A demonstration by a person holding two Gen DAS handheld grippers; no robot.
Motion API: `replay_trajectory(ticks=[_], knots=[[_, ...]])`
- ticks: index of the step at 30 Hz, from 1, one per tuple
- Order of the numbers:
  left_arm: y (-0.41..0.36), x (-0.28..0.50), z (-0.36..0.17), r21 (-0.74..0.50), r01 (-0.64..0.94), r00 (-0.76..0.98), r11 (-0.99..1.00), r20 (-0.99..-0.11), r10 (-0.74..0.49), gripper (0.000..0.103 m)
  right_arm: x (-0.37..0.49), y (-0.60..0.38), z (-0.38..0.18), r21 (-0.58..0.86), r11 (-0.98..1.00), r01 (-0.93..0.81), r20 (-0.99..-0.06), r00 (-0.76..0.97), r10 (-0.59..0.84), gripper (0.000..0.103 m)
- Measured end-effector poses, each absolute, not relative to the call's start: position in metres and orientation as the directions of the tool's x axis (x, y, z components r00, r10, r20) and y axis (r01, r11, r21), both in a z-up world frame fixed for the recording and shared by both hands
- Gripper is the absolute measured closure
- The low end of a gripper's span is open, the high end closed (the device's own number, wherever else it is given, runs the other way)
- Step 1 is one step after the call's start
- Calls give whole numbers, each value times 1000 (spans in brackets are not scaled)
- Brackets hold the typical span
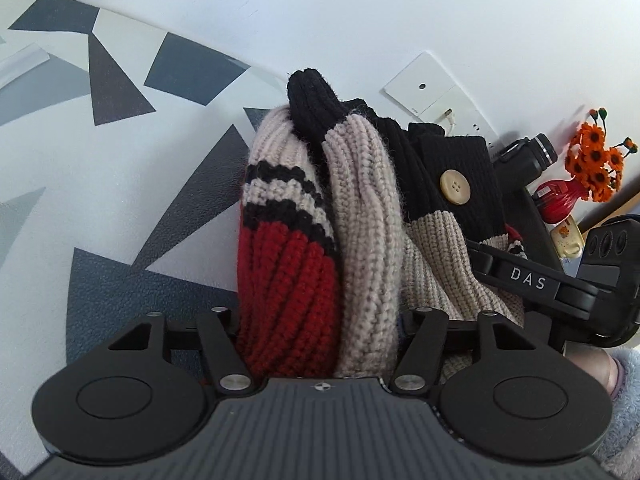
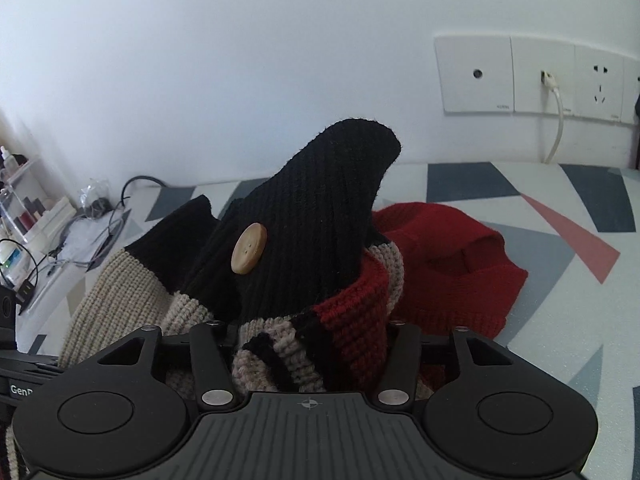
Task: Fold clothes
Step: 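Carry the hanging cardigan with both grippers over to the patterned table, then lower the cardigan onto the table and open both grippers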
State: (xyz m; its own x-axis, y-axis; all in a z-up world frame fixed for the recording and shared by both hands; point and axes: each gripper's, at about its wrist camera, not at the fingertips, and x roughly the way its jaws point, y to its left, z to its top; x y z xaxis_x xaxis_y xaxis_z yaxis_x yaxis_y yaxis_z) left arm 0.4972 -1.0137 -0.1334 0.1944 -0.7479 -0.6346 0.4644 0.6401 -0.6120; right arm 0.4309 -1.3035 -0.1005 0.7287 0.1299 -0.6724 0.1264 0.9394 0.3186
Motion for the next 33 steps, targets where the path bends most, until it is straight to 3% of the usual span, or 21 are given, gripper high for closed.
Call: replay_trajectory(ticks=[4, 7, 11, 14, 16, 20, 26, 33], knots=[[-1016, 498, -137, -604, 464, 194, 648, -645, -739, 34, 431, -1317, -110, 365, 920, 145, -682, 714, 158, 49], [-1012, 495, -137, -601, 427, 220, 676, -656, -722, 20, 430, -1323, -115, 388, 908, 156, -682, 711, 169, 46], [-1006, 487, -136, -597, 362, 265, 716, -671, -692, 10, 428, -1325, -114, 391, 903, 179, -687, 709, 157, 40], [-1003, 481, -131, -561, 306, 303, 770, -709, -637, 0, 425, -1328, -112, 393, 898, 196, -690, 708, 147, 29], [-1000, 475, -120, -524, 278, 343, 805, -728, -593, 0, 423, -1334, -109, 399, 893, 209, -695, 704, 145, 17], [-992, 457, -89, -471, 263, 442, 842, -717, -539, 0, 414, -1361, -94, 470, 842, 264, -684, 712, 158, 7], [-969, 414, -50, -477, 273, 525, 836, -654, -545, 0, 370, -1395, -69, 512, 829, 225, -620, 765, 176, 4], [-987, 356, -36, -396, 377, 561, 837, -621, -547, 0, 293, -1425, -65, 586, 782, 211, -534, 827, 177, 3]])
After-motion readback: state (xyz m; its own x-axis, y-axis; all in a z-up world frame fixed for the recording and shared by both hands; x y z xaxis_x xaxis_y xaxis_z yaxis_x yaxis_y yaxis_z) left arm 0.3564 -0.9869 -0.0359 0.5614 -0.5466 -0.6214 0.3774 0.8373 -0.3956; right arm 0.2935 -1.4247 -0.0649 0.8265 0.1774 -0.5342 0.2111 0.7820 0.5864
